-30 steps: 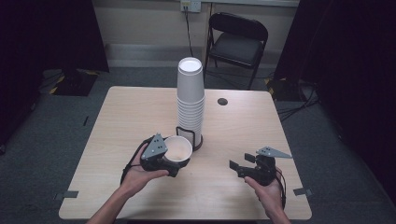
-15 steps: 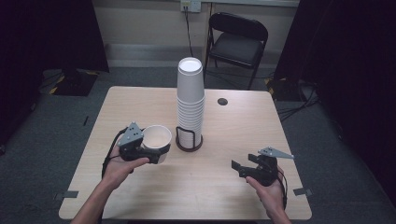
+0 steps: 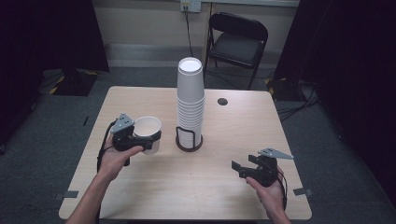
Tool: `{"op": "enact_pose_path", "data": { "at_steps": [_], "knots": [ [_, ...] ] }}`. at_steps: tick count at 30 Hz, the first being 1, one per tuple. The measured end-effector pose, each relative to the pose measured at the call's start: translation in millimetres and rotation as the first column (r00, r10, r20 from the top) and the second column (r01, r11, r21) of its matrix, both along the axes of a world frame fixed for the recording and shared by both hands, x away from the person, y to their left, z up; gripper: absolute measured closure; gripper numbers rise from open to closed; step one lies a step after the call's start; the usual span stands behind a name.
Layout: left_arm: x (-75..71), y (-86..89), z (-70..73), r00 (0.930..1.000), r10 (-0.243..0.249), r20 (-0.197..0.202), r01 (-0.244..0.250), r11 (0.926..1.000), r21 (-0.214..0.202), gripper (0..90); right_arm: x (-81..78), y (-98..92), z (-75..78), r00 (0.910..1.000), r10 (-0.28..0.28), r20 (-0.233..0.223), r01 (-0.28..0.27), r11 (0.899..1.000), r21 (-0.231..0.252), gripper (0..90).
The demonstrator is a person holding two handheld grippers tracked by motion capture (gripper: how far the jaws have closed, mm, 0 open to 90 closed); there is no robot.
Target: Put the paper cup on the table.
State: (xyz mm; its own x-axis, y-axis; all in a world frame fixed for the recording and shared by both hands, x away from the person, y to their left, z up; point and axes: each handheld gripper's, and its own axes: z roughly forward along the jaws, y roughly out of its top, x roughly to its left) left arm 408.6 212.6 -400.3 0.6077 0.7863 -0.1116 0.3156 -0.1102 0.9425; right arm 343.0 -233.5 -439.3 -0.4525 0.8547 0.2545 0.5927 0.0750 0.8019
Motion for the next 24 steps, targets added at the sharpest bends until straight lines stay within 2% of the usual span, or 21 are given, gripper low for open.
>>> {"op": "enact_pose_path", "data": {
  "at_steps": [2, 5, 7, 9, 12, 16, 20, 24],
  "knots": [
    [6.5, 4.7, -0.4, 0.9995, 0.029, -0.008, -0.029, 0.9995, -0.008, 9.1, -0.1, 0.2, -0.5, 1.0000, 0.000, -0.002, 0.000, 1.000, 0.001, 17.7],
    [15.4, 9.2, -2.1, 0.9988, 0.047, -0.015, -0.047, 0.9988, -0.014, 9.0, 0.2, 1.1, -1.0, 1.0000, 0.007, -0.003, -0.007, 1.000, -0.002, 18.2],
    [19.8, 10.7, -3.6, 0.9978, 0.064, -0.014, -0.064, 0.9979, 0.002, 9.0, 0.2, 1.5, -1.3, 0.9999, 0.009, -0.005, -0.009, 1.000, -0.006, 18.2],
    [23.8, 13.2, -5.6, 0.9964, 0.083, -0.019, -0.083, 0.9966, -0.004, 8.9, 0.3, 1.9, -1.7, 0.9999, 0.011, -0.009, -0.011, 1.000, -0.007, 18.4],
    [31.2, 16.5, -10.0, 0.9905, 0.138, -0.004, -0.138, 0.9905, 0.005, 8.8, 0.6, 1.7, -2.9, 0.9998, 0.013, -0.011, -0.013, 1.000, -0.004, 18.7],
    [43.9, 21.1, -15.8, 0.9811, 0.194, -0.006, -0.194, 0.9810, 0.012, 8.7, 1.5, 1.1, -3.2, 0.9998, 0.014, -0.014, -0.014, 1.000, 0.001, 18.8],
    [52.1, 20.3, -22.8, 0.9760, 0.217, 0.009, -0.218, 0.9750, 0.045, 8.6, 1.1, 0.7, -3.4, 0.9998, 0.015, -0.015, -0.015, 1.000, 0.003, 18.8],
    [57.3, 19.1, -34.1, 0.9724, 0.233, 0.006, -0.233, 0.9710, 0.053, 8.6, 1.7, 0.5, -4.6, 0.9995, 0.017, -0.027, -0.017, 1.000, 0.005, 18.7]
  ]
}}
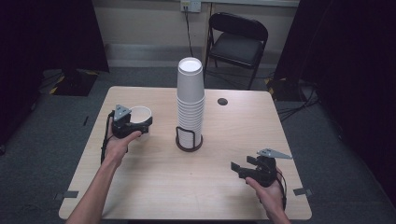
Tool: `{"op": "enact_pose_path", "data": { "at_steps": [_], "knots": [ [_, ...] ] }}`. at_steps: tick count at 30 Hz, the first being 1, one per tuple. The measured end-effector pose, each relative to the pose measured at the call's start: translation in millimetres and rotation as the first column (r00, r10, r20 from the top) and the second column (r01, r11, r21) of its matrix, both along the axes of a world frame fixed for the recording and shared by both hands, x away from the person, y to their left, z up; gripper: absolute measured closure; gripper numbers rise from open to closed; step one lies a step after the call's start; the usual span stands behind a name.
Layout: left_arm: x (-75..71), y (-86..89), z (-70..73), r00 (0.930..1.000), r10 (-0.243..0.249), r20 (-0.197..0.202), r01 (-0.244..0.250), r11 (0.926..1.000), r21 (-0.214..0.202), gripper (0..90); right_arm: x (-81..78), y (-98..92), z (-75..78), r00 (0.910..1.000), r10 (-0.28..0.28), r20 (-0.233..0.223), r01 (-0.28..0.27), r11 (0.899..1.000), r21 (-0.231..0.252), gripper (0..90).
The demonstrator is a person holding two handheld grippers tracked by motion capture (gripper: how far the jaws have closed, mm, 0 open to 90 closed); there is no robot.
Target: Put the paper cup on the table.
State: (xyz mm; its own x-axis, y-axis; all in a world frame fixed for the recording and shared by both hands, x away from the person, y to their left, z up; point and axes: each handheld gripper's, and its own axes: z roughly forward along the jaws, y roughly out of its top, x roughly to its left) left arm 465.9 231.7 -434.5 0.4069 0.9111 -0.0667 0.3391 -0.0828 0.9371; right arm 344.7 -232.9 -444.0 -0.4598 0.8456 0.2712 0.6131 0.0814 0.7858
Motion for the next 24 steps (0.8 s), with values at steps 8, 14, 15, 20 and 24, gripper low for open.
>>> {"op": "enact_pose_path", "data": {
  "at_steps": [8, 14, 15, 20, 24],
  "knots": [
    [3.9, -2.3, -21.2, 0.9998, -0.002, -0.019, 0.002, 0.9995, 0.031, 8.4, -0.1, 1.0, -0.9, 1.0000, 0.004, -0.003, -0.004, 1.000, -0.004, 18.7],
    [0.4, -12.6, -24.1, 0.9996, -0.029, 0.006, 0.028, 0.9970, 0.072, 8.2, 0.8, 2.0, -2.4, 0.9999, 0.007, -0.013, -0.007, 1.000, -0.004, 18.7],
    [0.9, -13.0, -24.8, 0.9997, -0.024, 0.002, 0.024, 0.9978, 0.061, 8.1, 1.2, 2.1, -2.7, 0.9998, 0.008, -0.017, -0.008, 1.000, -0.005, 18.7],
    [1.1, -12.7, -30.5, 0.9993, -0.033, -0.016, 0.034, 0.9983, 0.047, 7.9, 0.3, 2.2, -2.0, 0.9999, 0.009, -0.014, -0.009, 1.000, -0.005, 18.7],
    [-0.2, -11.0, -33.3, 0.9983, -0.039, -0.045, 0.042, 0.9954, 0.086, 9.7, 0.5, 2.1, -2.1, 0.9998, 0.011, -0.017, -0.011, 1.000, -0.007, 18.7]
  ]
}}
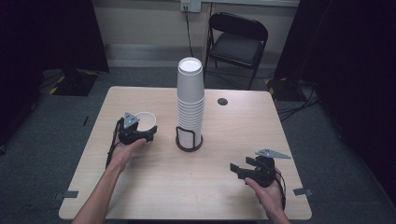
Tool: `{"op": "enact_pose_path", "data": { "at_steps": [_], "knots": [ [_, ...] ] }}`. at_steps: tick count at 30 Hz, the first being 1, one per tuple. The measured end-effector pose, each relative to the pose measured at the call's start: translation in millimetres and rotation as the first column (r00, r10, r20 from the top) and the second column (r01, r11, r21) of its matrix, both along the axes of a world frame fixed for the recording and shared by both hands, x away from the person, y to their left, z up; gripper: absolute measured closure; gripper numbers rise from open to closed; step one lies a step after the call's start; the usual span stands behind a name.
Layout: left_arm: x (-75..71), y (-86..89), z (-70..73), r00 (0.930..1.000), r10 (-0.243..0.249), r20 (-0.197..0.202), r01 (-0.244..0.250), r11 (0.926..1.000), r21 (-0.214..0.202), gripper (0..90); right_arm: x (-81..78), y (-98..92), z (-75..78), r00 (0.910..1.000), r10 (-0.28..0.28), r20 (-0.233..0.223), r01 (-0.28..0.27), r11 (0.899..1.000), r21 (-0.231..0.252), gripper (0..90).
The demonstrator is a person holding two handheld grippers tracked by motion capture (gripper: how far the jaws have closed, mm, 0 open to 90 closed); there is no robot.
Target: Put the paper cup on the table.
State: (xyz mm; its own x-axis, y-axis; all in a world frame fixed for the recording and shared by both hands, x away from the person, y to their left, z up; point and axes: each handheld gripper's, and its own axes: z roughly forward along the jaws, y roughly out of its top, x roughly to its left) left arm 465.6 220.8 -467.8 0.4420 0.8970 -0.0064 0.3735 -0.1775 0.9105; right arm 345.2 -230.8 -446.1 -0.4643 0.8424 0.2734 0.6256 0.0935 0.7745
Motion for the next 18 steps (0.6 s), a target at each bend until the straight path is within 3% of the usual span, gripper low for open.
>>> {"op": "enact_pose_path", "data": {
  "at_steps": [4, 5, 7, 9, 10, 12, 16, 18],
  "knots": [
    [-0.4, 0.9, -2.4, 0.9993, -0.007, -0.037, 0.008, 0.9999, 0.008, 10.9, 0.2, 0.9, -0.5, 1.0000, 0.002, -0.002, -0.002, 1.000, -0.003, 18.7],
    [-0.9, 1.9, -2.6, 0.9991, -0.012, -0.040, 0.013, 0.9993, 0.036, 11.7, 0.3, 0.9, -0.4, 1.0000, 0.002, -0.003, -0.002, 1.000, -0.003, 18.7],
    [-2.0, 2.1, -3.9, 0.9992, -0.009, -0.040, 0.011, 0.9987, 0.050, 12.0, 0.2, 1.1, -0.3, 1.0000, 0.002, -0.002, -0.002, 1.000, -0.004, 18.7],
    [-0.7, 2.6, -6.9, 0.9970, -0.011, -0.077, 0.015, 0.9984, 0.054, 13.2, 0.2, 1.0, -0.3, 1.0000, 0.000, -0.002, 0.000, 1.000, -0.002, 18.7],
    [0.5, 3.1, -10.4, 0.9934, -0.010, -0.114, 0.017, 0.9975, 0.068, 14.1, 0.2, 1.0, -0.4, 1.0000, 0.000, -0.001, 0.000, 1.000, -0.002, 18.7],
    [0.3, 3.0, -13.1, 0.9927, 0.002, -0.121, 0.010, 0.9956, 0.093, 15.7, -0.5, 1.1, 0.1, 1.0000, 0.001, -0.001, -0.001, 1.000, -0.003, 18.7],
    [-1.1, 5.1, -17.5, 0.9872, -0.006, -0.160, 0.017, 0.9974, 0.070, 15.8, -0.3, 0.7, 0.0, 1.0000, -0.002, -0.002, 0.002, 1.000, -0.003, 18.7],
    [-2.6, 8.5, -18.6, 0.9856, -0.003, -0.169, 0.017, 0.9966, 0.081, 16.0, -0.7, 0.8, 0.3, 1.0000, -0.001, -0.003, 0.001, 1.000, -0.004, 18.7]
  ]
}}
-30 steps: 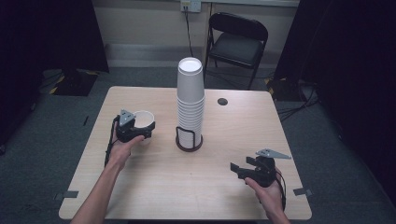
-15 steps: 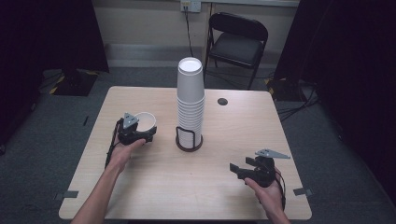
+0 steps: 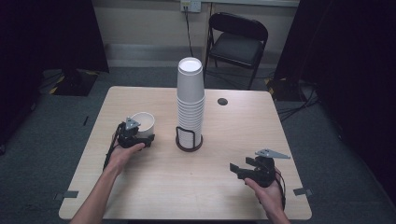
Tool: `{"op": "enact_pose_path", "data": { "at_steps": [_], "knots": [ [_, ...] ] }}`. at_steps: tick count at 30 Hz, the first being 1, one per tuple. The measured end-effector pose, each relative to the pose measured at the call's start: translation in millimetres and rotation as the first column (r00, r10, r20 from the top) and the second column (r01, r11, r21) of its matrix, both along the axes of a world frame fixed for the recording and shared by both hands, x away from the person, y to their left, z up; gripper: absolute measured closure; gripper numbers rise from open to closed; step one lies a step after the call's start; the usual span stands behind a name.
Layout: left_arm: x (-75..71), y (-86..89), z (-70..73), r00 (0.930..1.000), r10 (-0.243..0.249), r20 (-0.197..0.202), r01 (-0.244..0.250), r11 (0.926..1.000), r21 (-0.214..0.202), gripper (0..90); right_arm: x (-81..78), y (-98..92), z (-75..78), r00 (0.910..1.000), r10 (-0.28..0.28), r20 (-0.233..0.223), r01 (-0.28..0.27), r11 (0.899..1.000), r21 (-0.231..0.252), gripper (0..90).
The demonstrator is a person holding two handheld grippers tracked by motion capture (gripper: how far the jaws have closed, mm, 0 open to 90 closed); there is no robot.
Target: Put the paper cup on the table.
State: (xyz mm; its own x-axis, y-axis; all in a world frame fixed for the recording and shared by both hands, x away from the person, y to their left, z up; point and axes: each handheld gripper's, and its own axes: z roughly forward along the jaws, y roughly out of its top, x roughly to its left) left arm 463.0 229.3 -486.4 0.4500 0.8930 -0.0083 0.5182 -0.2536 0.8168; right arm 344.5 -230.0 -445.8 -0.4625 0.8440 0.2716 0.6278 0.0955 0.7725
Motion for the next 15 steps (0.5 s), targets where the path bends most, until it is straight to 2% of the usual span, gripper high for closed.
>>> {"op": "enact_pose_path", "data": {
  "at_steps": [1, 4, 6, 8, 12, 14, 15],
  "knots": [
    [-1.1, 0.9, -0.9, 1.0000, 0.005, -0.003, -0.005, 1.0000, -0.006, 15.6, -0.1, 0.0, 0.0, 1.0000, 0.000, -0.001, 0.000, 1.000, 0.001, 18.7],
    [-4.5, 6.7, -0.4, 0.9995, -0.004, -0.030, 0.005, 0.9998, 0.017, 16.2, -0.5, -0.2, 0.3, 1.0000, 0.001, 0.002, -0.001, 1.000, 0.000, 18.7],
    [-7.4, 10.7, 0.5, 0.9983, -0.014, -0.057, 0.014, 0.9998, 0.011, 16.0, -0.6, -0.6, 0.5, 1.0000, -0.002, -0.001, 0.002, 1.000, 0.003, 18.7],
    [-11.6, 14.4, 1.0, 0.9981, -0.019, -0.059, 0.020, 0.9995, 0.026, 16.3, -0.3, -0.9, 0.4, 1.0000, -0.004, 0.000, 0.004, 1.000, 0.004, 18.7],
    [-22.1, 21.9, 3.5, 0.9977, -0.028, -0.062, 0.029, 0.9995, 0.015, 16.1, -0.5, -0.6, 0.4, 1.0000, -0.006, -0.001, 0.006, 1.000, 0.005, 18.7],
    [-27.5, 25.4, 5.8, 0.9978, -0.017, -0.065, 0.016, 0.9997, -0.016, 16.0, -0.5, -0.5, 0.4, 1.0000, -0.006, -0.002, 0.006, 1.000, 0.003, 18.7],
    [-30.3, 26.5, 7.6, 0.9978, -0.015, -0.064, 0.015, 0.9998, -0.013, 16.0, -0.5, -0.4, 0.3, 1.0000, -0.007, -0.001, 0.007, 1.000, 0.004, 18.7]
  ]
}}
